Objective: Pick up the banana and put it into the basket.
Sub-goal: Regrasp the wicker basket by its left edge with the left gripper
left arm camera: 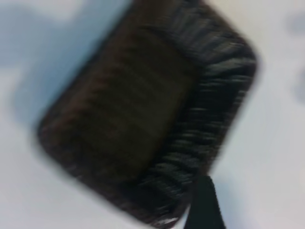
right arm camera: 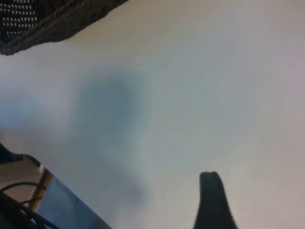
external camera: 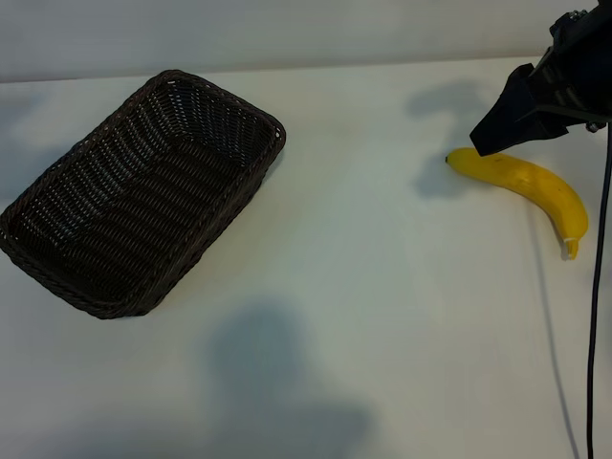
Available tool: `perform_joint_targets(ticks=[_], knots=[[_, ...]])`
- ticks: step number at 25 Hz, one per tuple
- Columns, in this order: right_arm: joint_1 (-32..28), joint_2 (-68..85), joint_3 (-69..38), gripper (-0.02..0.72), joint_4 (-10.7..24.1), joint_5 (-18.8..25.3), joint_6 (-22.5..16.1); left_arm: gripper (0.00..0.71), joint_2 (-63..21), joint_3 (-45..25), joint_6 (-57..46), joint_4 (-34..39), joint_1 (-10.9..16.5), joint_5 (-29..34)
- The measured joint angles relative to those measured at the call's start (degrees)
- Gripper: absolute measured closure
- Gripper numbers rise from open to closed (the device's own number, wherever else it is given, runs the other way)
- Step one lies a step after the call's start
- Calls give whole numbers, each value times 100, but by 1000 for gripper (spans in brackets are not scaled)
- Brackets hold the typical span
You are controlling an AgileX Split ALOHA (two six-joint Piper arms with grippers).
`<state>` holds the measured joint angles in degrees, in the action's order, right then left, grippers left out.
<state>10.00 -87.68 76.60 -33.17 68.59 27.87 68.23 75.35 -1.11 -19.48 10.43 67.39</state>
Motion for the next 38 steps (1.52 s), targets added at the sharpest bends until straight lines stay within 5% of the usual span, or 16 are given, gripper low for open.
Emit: perform_joint_targets(ticks=[4,13,38], knots=[[0,0,0,236,0,-13,-27,181,-328,-892,-448,643,454,0],[0,0,0,236,-2,-33,-81,183,-207,-2832,-369,40,1108,-918],[0,0,0,236,-66,-68,-97,183,1194,-3196,-701,-538,1137,-2823]])
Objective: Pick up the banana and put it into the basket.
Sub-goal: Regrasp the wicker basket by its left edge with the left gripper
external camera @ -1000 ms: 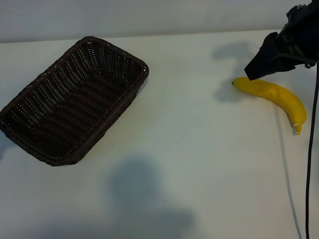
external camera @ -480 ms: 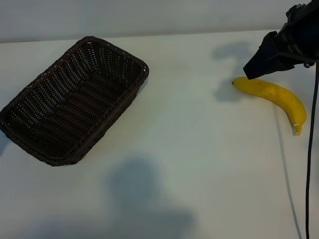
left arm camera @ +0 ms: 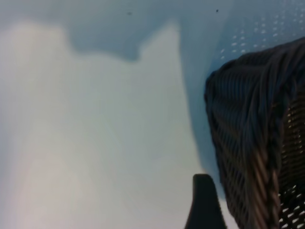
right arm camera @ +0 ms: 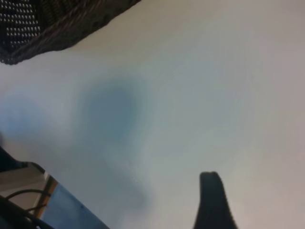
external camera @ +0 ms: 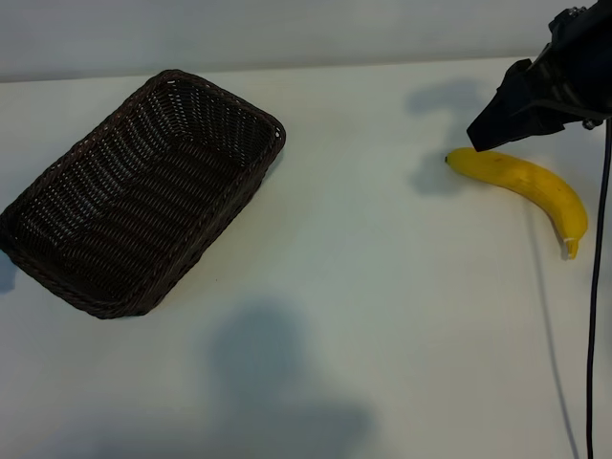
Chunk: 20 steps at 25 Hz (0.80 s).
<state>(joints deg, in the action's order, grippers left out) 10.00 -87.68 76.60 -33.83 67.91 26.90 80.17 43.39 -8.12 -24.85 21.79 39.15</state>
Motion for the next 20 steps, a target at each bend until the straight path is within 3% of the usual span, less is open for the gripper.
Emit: perform_joint_targets(ticks=[14,20], knots=[[0,0,0,236,0,-32,-7,183,958,0,658,-865,0,-504],[0,0,0,236,0,-32,-7,194,1506,0,1055,-1326,-283,-728]])
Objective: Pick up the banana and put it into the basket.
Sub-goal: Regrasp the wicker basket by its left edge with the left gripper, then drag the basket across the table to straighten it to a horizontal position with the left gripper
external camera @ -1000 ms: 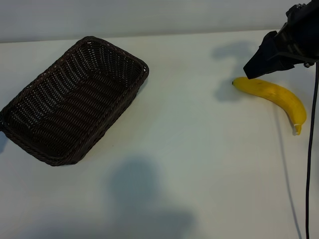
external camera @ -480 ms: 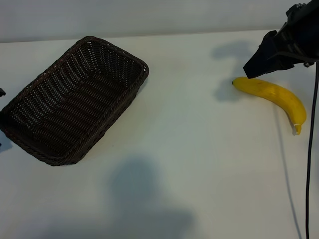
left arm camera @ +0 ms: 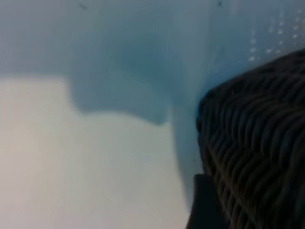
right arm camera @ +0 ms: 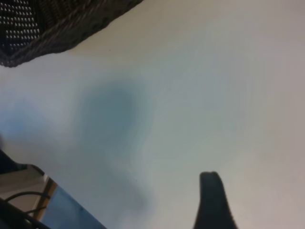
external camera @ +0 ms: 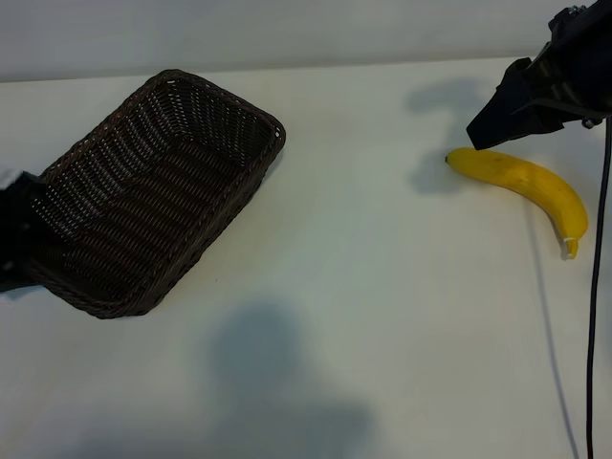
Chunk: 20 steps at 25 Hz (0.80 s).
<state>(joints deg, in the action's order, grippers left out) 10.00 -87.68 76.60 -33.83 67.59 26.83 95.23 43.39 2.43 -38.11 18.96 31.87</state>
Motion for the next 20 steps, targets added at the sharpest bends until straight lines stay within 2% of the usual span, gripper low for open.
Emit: perform_joint_targets(ticks=[2,4,5,7,10,16,20], knots=[[0,0,0,236,0,0,0,276,134,0,38,-67,-149,-20],[0,0,0,236,0,0,0,472,182,0,134,-57,-271,-88],[0,0,0,236,-7,-2,0,534,182,0,158,-99,-320,-151],[0,0,0,236,-13,-2,0,535,150,38,381,-68,-369,-103],[0,0,0,236,-16,-2,0,535,89,298,521,93,-382,420],[0,0,0,236,-26,-6,0,535,76,1528,522,172,-434,1582],[0,0,0,236,-40,-6,0,535,256,2351,162,662,-676,2299]])
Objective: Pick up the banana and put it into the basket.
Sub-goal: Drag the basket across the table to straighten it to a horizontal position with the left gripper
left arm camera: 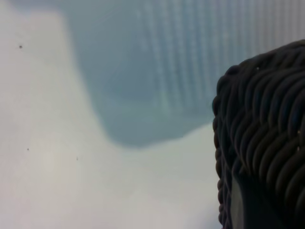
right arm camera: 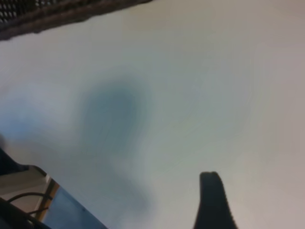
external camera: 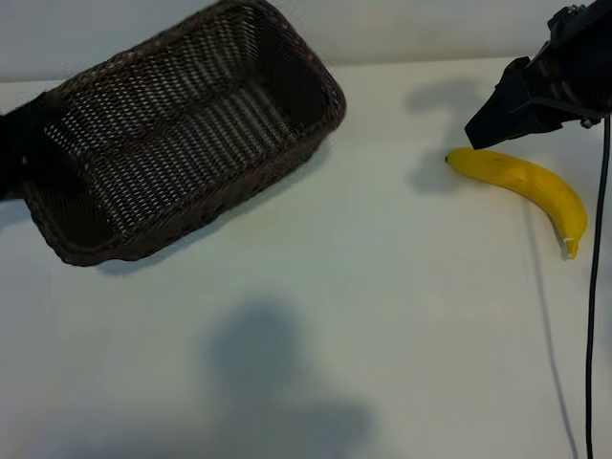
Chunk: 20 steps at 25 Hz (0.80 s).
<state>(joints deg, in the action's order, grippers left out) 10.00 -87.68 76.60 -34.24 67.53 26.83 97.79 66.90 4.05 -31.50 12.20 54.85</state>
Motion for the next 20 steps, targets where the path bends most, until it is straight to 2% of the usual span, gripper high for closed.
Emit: perform_joint_targets(ticks=[5,8,12,15,20], knots=[[0,0,5,236,-5,22,0,535,620,1124,-277,702,-672,773],[0,0,12,236,-5,43,0,535,1079,1751,-405,913,-1156,985],[0,0,19,236,-5,67,0,535,1669,2460,-405,1081,-1632,1092],[0,0,19,236,-5,72,0,535,2125,2856,-405,1089,-1887,1104],[0,0,19,236,-5,72,0,535,2685,3120,-405,1084,-2089,1069]])
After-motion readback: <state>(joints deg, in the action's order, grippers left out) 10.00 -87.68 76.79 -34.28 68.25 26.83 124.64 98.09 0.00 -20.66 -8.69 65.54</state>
